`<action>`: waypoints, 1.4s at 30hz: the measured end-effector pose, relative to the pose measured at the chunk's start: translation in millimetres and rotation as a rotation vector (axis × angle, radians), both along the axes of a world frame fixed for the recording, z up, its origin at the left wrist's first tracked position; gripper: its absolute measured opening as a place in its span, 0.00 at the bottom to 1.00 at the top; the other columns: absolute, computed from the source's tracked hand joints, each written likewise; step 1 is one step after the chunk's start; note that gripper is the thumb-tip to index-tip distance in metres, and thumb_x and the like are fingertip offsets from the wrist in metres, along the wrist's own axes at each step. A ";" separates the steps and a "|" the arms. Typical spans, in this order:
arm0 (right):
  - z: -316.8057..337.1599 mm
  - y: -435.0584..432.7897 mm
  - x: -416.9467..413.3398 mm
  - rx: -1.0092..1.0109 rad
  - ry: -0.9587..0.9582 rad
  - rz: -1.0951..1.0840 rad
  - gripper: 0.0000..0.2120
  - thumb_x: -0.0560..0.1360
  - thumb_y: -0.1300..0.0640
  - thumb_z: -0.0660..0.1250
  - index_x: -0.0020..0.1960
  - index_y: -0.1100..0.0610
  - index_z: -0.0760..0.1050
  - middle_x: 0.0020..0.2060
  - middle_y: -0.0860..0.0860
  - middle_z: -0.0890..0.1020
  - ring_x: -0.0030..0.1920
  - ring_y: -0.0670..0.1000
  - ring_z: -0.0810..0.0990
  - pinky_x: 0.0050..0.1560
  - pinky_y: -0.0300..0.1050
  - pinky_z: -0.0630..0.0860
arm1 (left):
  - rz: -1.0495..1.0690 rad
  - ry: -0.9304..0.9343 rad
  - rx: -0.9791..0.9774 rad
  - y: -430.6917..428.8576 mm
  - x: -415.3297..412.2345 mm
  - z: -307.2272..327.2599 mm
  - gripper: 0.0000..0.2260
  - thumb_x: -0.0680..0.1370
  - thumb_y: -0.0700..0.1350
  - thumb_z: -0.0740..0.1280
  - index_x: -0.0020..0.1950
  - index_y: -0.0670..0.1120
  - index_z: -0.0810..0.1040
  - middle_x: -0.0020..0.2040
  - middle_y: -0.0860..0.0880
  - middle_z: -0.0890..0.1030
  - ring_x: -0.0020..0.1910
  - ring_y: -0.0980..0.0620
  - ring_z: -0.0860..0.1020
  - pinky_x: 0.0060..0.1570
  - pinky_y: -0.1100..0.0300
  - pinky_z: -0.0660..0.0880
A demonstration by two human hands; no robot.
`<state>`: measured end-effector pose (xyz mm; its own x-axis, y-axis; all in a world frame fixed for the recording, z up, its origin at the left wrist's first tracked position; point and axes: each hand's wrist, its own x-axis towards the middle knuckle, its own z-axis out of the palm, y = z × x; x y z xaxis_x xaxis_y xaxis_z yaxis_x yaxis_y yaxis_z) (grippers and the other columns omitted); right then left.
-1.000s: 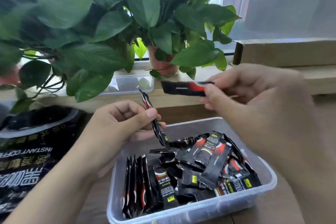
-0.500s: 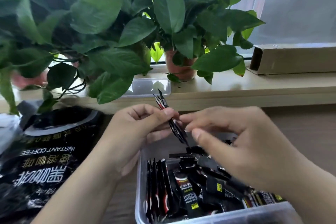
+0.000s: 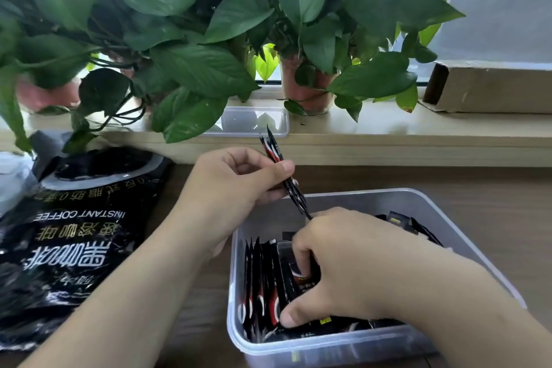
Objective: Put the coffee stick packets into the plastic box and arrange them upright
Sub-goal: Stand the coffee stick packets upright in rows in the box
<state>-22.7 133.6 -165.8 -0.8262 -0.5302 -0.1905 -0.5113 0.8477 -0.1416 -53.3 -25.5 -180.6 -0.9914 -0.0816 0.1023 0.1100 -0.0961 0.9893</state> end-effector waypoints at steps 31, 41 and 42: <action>31.0 27.2 17.6 -0.797 -0.021 -0.219 0.05 0.69 0.57 0.73 0.36 0.49 0.84 0.27 0.44 0.82 0.26 0.38 0.73 0.31 0.27 0.69 | -0.013 0.038 0.069 0.0 3.1 4.3 0.10 0.64 0.43 0.75 0.37 0.39 0.78 0.49 0.32 0.84 0.48 0.39 0.85 0.43 0.58 0.82; 40.8 46.1 0.6 -1.238 0.262 -0.590 0.08 0.67 0.56 0.74 0.37 0.42 0.84 0.29 0.46 0.84 0.26 0.43 0.77 0.35 0.38 0.76 | -0.086 0.156 -0.198 5.0 17.7 12.0 0.11 0.62 0.51 0.80 0.33 0.48 0.81 0.39 0.41 0.86 0.49 0.38 0.85 0.52 0.46 0.80; 39.0 42.7 -0.3 -1.240 0.290 -0.598 0.05 0.68 0.57 0.75 0.37 0.46 0.84 0.29 0.45 0.84 0.26 0.42 0.78 0.31 0.34 0.75 | -0.085 0.167 -0.249 6.1 19.4 11.0 0.13 0.63 0.51 0.82 0.34 0.47 0.81 0.38 0.41 0.86 0.48 0.39 0.85 0.52 0.44 0.79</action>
